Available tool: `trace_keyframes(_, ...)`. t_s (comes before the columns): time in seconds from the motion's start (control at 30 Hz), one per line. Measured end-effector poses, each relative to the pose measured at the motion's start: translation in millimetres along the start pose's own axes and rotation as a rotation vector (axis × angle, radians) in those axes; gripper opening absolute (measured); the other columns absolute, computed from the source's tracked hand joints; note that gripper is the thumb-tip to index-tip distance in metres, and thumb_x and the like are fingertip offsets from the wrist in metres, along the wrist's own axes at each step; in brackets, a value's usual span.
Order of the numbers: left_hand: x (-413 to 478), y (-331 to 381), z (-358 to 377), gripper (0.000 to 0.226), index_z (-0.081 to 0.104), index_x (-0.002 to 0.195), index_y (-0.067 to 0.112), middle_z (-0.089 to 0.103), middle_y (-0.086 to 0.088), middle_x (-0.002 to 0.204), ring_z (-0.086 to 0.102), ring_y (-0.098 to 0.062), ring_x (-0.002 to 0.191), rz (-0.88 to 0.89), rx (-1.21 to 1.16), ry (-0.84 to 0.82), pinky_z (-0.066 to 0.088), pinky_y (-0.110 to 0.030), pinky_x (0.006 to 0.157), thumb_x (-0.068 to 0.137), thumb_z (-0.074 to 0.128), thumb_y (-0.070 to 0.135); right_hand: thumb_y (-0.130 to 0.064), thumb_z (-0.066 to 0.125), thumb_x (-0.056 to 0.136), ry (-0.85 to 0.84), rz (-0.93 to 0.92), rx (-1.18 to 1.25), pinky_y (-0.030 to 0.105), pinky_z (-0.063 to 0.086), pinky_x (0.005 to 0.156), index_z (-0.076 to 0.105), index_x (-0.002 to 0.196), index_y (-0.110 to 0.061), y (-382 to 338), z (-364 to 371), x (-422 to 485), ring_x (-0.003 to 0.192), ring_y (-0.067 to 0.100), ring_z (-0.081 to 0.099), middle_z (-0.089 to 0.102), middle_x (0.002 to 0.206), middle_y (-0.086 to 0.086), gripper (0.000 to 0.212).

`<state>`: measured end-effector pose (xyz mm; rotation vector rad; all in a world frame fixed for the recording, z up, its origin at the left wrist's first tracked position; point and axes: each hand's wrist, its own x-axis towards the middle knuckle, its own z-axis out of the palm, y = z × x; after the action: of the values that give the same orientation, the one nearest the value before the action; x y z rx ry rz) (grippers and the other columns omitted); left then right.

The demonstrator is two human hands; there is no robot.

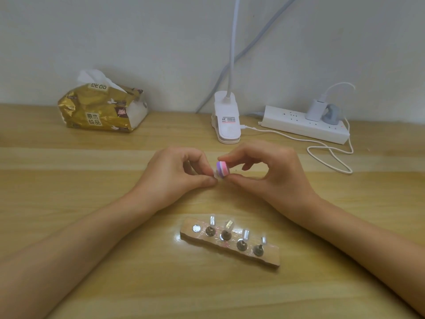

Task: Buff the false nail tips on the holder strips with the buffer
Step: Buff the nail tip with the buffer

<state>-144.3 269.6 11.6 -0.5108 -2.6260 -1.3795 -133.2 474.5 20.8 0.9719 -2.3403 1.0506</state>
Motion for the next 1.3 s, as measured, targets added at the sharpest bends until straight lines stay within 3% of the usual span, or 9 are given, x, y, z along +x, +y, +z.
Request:
trace_keyframes(0.13,-0.3,-0.7,-0.4,0.019,0.069,0.062,0.029,0.061,0.022,0.054,0.047,0.0,0.05,0.001,-0.002,0.003,0.032,-0.013,0.051,0.066,0.086,0.026,-0.009,0.08,0.085,-0.03,0.021,-0.006,0.029,0.052,0.07,0.076,0.092,-0.008,1.7,-0.1,0.1,0.081,-0.001,0.066,0.075,0.09,-0.007,0.008)
trace_keyframes(0.27,-0.2,-0.9,0.0,0.02,0.067,0.061,0.031,0.061,0.022,0.054,0.047,0.001,0.049,0.007,-0.011,0.003,0.032,-0.014,0.051,0.067,0.086,0.029,-0.01,0.08,0.085,-0.003,-0.055,-0.05,0.028,0.052,0.069,0.076,0.091,-0.009,2.1,1.4,-1.1,0.08,0.003,0.066,0.075,0.089,-0.006,0.008)
trace_keyframes(0.4,-0.5,-1.0,0.0,0.019,0.068,0.062,0.03,0.062,0.021,0.055,0.048,0.001,0.05,0.003,-0.023,0.003,0.036,-0.02,0.054,0.066,0.087,0.028,-0.01,0.081,0.084,-0.019,-0.011,-0.026,0.032,0.053,0.07,0.076,0.092,-0.009,4.0,-0.8,-1.0,0.082,0.003,0.067,0.075,0.091,-0.006,0.009)
trace_keyframes(0.5,-0.5,-0.8,-0.6,0.017,0.068,0.061,0.031,0.062,0.021,0.055,0.047,0.001,0.05,0.004,-0.034,0.004,0.034,-0.015,0.052,0.064,0.084,0.033,-0.01,0.08,0.085,-0.039,-0.017,-0.032,0.031,0.053,0.07,0.076,0.092,-0.009,3.0,0.4,-0.6,0.081,0.003,0.066,0.075,0.09,-0.006,0.008)
trace_keyframes(0.63,-0.4,-1.1,-0.2,0.02,0.068,0.062,0.03,0.061,0.022,0.054,0.047,0.002,0.049,0.008,-0.019,-0.001,0.032,-0.011,0.049,0.067,0.087,0.025,-0.01,0.08,0.086,-0.004,-0.04,-0.033,0.028,0.053,0.07,0.076,0.092,-0.008,2.8,0.3,-0.2,0.08,0.003,0.066,0.075,0.089,-0.006,0.007)
trace_keyframes(0.97,0.0,-0.9,-0.1,0.023,0.067,0.061,0.031,0.06,0.024,0.053,0.049,0.001,0.05,0.015,0.006,0.001,0.033,-0.012,0.051,0.068,0.087,0.023,-0.009,0.079,0.086,-0.023,0.015,-0.004,0.031,0.052,0.068,0.076,0.092,-0.008,4.4,1.0,1.4,0.081,0.0,0.066,0.076,0.09,-0.005,0.007)
trace_keyframes(1.1,-0.2,-0.9,-0.3,0.022,0.067,0.061,0.032,0.061,0.022,0.055,0.048,-0.001,0.052,0.005,0.003,0.001,0.034,-0.022,0.056,0.067,0.086,0.024,-0.01,0.078,0.087,-0.01,-0.009,-0.023,0.025,0.051,0.069,0.077,0.094,-0.009,5.5,2.4,2.2,0.083,0.004,0.067,0.076,0.091,-0.004,0.008)
trace_keyframes(1.3,-0.7,-0.7,-0.3,0.02,0.068,0.063,0.031,0.061,0.023,0.055,0.047,-0.001,0.051,0.012,0.0,-0.003,0.034,-0.021,0.055,0.068,0.087,0.024,-0.009,0.078,0.087,-0.005,-0.027,-0.039,0.025,0.051,0.07,0.077,0.096,-0.008,7.5,2.5,3.0,0.084,0.005,0.067,0.076,0.093,-0.004,0.01)
